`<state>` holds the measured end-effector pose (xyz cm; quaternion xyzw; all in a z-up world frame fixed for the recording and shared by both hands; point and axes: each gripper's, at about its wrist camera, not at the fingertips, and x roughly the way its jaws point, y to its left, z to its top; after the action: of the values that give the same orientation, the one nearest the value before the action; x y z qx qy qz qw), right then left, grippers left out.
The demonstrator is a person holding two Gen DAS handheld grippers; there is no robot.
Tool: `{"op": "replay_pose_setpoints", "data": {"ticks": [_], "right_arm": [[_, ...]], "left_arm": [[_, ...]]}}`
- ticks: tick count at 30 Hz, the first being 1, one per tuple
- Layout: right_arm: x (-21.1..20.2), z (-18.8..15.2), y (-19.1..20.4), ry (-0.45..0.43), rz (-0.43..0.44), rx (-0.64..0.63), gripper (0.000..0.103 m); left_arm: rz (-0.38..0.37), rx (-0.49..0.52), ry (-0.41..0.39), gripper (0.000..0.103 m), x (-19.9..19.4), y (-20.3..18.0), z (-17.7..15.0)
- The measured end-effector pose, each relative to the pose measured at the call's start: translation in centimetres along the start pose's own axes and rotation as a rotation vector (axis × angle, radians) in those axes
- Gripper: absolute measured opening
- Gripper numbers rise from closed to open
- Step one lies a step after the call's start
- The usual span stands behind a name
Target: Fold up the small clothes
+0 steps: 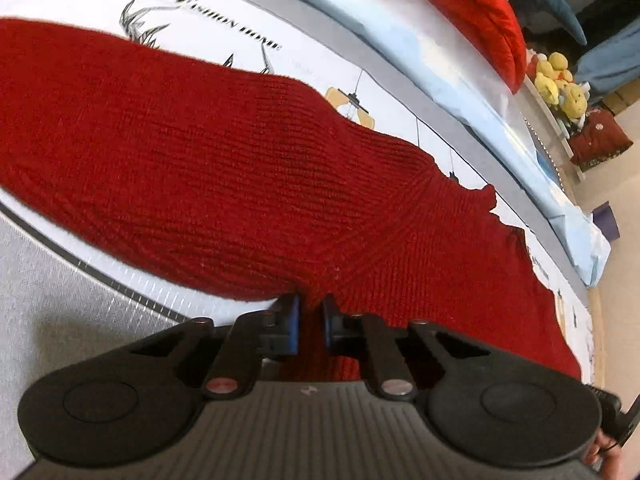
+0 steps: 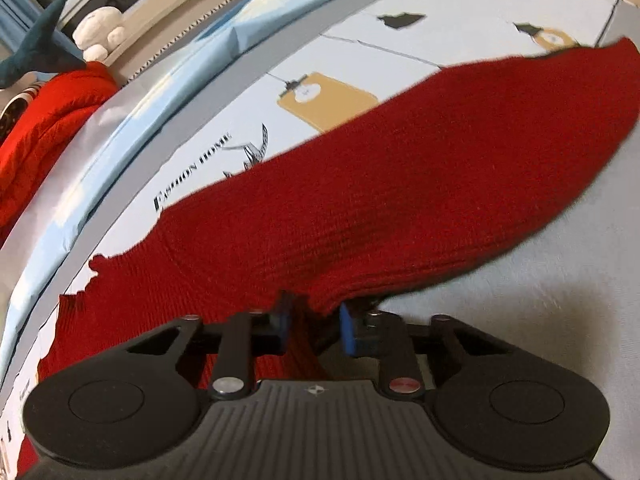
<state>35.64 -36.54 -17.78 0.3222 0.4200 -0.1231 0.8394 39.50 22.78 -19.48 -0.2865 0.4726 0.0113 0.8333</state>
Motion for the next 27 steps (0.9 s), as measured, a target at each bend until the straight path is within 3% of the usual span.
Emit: {"op": "replay_pose_setpoints", "data": {"ticks": [7, 10, 14, 18, 27], "right_arm": [[2.2, 2.6, 0.4, -0.06, 0.075, -0.005, 0.009], [3.0, 3.7, 0.9, -0.094, 0.116, -0.011, 0.009], [3.6, 3.1, 1.0, 0.0, 0.085, -0.037, 0.013], [0.9, 1.7, 0.7, 0.034, 0.033, -0.171, 0.029], [-7.2, -4.1, -5.6, 0.231, -0.027, -0.279, 0.029]], "left_arm": [[-0.003, -0.01, -0.079, 0.009, 0.3, -1.2, 1.1], [0.0, -0.021, -0.067, 0.011, 0.3, -1.4, 1.2], [0.005, 0.02, 0.015, 0.012, -0.1, -1.7, 0.7], [0.03, 0.093, 0.075, 0.014, -1.2, -2.0, -1.6], [0.19, 0.344, 0.291, 0.015, -6.4, -3.4, -10.3]]}}
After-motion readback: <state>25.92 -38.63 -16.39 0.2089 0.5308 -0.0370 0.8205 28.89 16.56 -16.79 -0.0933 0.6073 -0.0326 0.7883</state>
